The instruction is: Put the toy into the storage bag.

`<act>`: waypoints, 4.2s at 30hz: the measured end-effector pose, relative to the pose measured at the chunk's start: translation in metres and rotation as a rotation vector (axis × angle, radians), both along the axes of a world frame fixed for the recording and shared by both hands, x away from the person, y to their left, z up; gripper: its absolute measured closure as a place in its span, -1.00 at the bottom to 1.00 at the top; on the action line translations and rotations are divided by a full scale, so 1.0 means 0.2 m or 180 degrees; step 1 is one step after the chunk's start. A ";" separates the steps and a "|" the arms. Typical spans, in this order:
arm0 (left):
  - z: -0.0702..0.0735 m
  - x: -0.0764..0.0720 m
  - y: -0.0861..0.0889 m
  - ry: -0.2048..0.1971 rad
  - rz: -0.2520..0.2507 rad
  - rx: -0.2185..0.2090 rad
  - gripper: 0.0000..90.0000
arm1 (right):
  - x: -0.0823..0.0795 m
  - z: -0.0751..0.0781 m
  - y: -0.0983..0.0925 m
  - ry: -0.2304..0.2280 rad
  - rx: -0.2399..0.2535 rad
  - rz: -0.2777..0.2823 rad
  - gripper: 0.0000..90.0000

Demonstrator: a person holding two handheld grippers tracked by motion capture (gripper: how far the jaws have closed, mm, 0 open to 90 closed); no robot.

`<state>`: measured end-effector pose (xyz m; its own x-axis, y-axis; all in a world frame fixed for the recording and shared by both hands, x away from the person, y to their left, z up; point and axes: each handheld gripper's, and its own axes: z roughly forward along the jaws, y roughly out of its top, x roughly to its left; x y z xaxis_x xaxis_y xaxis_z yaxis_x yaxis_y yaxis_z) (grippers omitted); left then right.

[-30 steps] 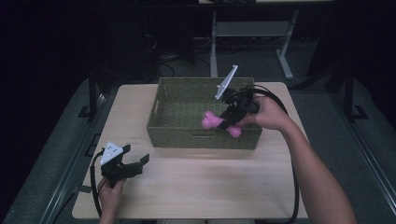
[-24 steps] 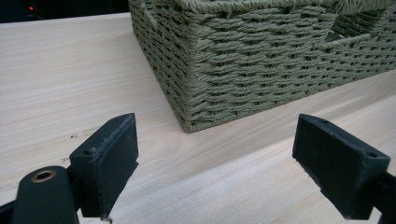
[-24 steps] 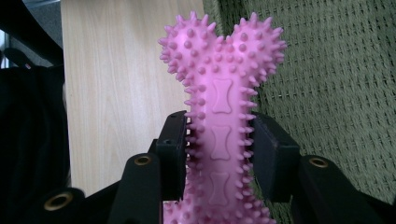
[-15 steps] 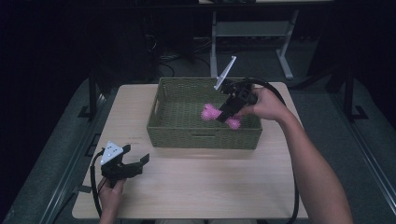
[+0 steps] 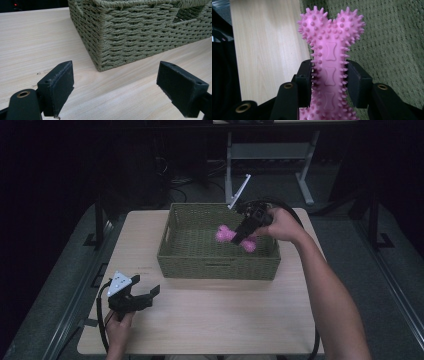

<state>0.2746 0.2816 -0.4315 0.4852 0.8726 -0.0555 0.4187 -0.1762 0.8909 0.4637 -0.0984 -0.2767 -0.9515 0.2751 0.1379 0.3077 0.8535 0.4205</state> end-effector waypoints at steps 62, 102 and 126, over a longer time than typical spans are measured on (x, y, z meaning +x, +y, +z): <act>0.00 0.00 -0.01 -0.0021 0.0007 -0.0013 -0.69 | 0.24 -0.32 0.00 0.0324 -0.0085 -0.0322 0.29; 0.00 0.00 -0.01 -0.0019 0.0001 0.0009 -0.69 | 0.23 -0.50 0.04 0.0502 -0.0108 -0.0297 0.28; 0.00 0.00 -0.02 -0.0017 0.0001 0.0010 -0.69 | 0.20 -0.45 0.04 0.0472 -0.0036 -0.0332 0.14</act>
